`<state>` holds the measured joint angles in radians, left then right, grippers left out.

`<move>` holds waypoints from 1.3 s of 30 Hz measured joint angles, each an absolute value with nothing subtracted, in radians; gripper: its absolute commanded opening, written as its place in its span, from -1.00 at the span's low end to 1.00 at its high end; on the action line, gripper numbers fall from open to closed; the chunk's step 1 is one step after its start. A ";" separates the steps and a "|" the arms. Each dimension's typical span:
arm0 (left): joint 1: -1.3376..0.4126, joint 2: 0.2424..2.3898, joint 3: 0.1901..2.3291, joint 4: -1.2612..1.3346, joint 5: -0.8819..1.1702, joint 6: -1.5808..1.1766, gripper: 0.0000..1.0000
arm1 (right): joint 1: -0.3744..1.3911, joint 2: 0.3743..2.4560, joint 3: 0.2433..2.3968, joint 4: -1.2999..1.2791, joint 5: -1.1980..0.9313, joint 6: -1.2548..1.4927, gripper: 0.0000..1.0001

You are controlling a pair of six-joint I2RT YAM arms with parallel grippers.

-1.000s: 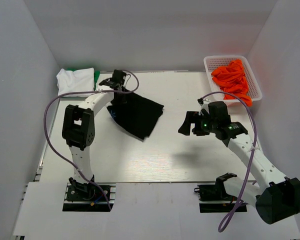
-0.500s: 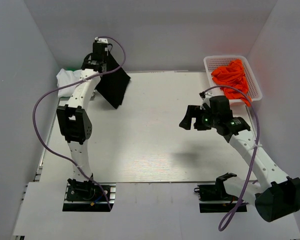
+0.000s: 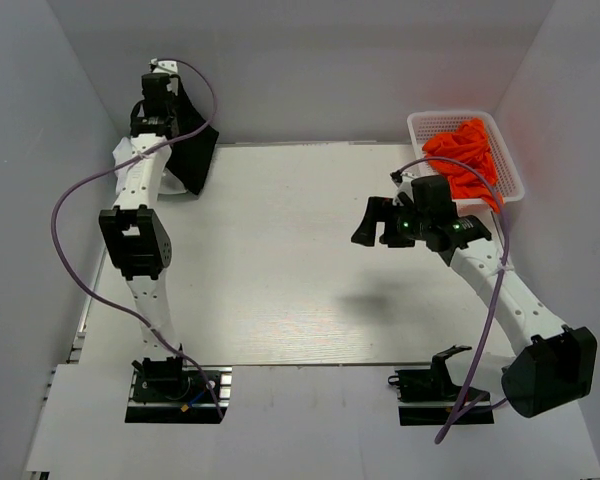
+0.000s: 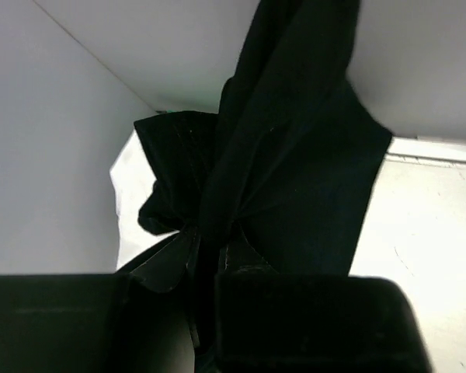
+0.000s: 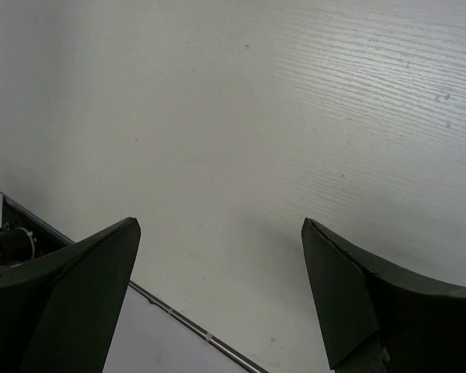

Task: Fold and stack the t-shirts
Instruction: Put the neatly folded tshirt into the corner of the board with the left arm

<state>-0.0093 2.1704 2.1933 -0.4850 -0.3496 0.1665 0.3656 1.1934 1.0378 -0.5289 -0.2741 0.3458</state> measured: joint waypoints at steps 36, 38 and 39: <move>0.191 2.194 2.048 -0.349 -0.259 0.063 0.07 | 0.366 1.356 1.118 -0.515 -0.347 0.377 0.81; 0.192 2.193 2.012 -0.327 -0.290 0.070 0.99 | 0.366 1.366 1.119 -0.516 -0.348 0.379 0.81; 0.193 2.193 1.999 -0.319 -0.303 0.066 1.00 | 0.366 1.372 1.124 -0.520 -0.348 0.381 0.81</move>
<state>0.1932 2.1933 1.9991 -0.3191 -0.3027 0.0662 0.3656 1.3724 1.1244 -0.5201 -0.3481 0.3805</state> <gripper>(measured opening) 0.852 0.902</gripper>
